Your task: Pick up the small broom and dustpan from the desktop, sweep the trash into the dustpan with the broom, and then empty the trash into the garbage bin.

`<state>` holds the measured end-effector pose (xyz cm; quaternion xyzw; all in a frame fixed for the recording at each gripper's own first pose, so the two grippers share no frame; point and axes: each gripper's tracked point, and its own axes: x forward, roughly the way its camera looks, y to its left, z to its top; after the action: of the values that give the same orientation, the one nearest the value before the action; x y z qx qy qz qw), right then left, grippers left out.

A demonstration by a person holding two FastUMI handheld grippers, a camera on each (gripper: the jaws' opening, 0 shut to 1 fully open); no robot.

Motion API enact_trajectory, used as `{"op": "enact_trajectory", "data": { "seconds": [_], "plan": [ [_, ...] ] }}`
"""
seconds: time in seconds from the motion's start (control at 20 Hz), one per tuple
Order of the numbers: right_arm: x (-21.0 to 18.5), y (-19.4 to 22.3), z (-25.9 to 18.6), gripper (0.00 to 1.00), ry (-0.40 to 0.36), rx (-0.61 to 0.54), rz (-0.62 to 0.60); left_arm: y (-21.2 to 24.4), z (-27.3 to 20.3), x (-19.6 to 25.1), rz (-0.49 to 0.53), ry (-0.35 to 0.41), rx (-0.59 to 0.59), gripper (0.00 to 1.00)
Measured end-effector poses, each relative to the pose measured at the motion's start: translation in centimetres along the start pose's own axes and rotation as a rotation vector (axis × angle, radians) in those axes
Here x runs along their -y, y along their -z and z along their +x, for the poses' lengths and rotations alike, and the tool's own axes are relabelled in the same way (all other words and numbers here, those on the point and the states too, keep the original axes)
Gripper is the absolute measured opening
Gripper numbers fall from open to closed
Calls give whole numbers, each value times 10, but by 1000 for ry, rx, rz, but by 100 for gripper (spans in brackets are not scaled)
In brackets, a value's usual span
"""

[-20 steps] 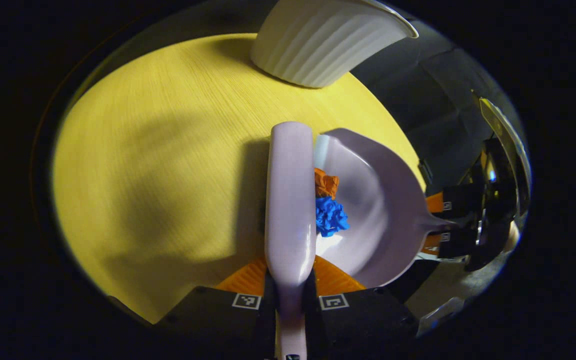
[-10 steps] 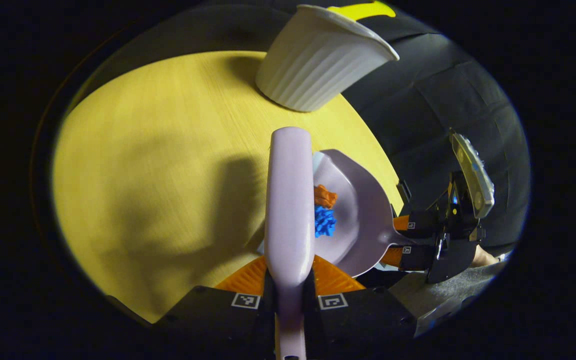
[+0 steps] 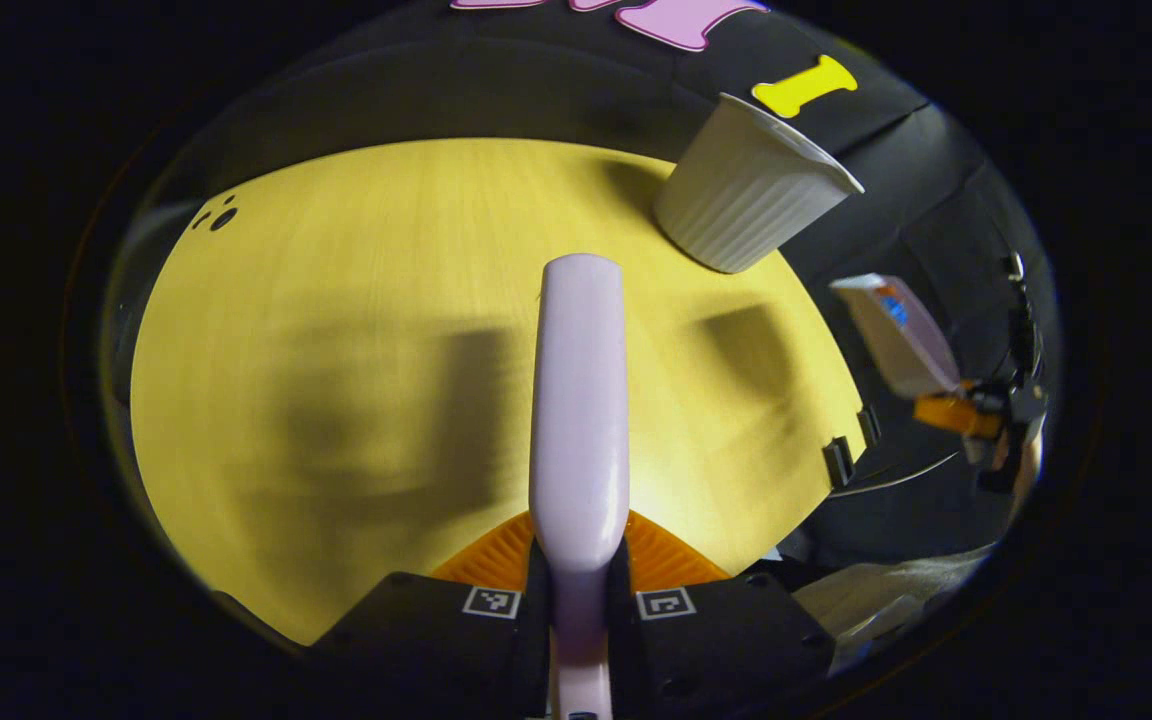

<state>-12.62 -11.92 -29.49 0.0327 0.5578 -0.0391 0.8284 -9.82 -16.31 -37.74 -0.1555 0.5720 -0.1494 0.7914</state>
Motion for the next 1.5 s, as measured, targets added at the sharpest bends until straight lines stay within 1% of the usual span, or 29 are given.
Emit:
{"op": "enact_trajectory", "data": {
  "seconds": [0.1, 0.2, 0.3, 0.45, 0.55, 0.65, 0.7, 0.85, 1.0, 1.15, 1.25, 1.4, 1.45, 1.5],
  "plan": [
    [21, -30, -21, 36, 10, 24, 23, 6, 4, 3, -1, -7, -19, 28],
    [38, -58, -37, 36, 38, 53, 26, 14, 8, 0, 0, 5, -34, 28],
    [49, -86, -41, 36, 74, 85, 18, 21, 7, -4, 0, 11, -39, 28],
    [61, -118, -51, 36, 106, 110, -8, 25, 8, -2, -16, 24, -40, 28],
    [73, -147, -55, 36, 157, 97, -73, 29, 8, -2, -16, 27, -39, 28],
    [85, -166, -52, 36, 216, 75, -152, 31, 7, -5, -8, 21, -41, 28],
    [87, -178, -51, 36, 229, 69, -180, 33, 7, -7, -7, 17, -42, 27],
    [90, -208, -46, 36, 252, 43, -236, 39, 4, -12, -21, 14, -47, 28],
    [92, -230, -39, 36, 293, 2, -324, 43, 2, -17, -41, 13, -44, 28],
    [96, -241, -30, 36, 347, -51, -425, 47, 2, -22, -62, 8, -41, 28],
    [95, -245, -25, 36, 382, -91, -515, 50, 2, -23, -77, 8, -39, 28],
    [80, -249, -14, 36, 383, -147, -628, 55, 3, -25, -93, 6, -46, 27],
    [75, -250, -8, 31, 380, -166, -661, 56, 4, -25, -96, 7, -49, 28],
    [70, -254, -3, 36, 386, -178, -681, 58, 4, -25, -97, 7, -51, 28]
  ]
}}
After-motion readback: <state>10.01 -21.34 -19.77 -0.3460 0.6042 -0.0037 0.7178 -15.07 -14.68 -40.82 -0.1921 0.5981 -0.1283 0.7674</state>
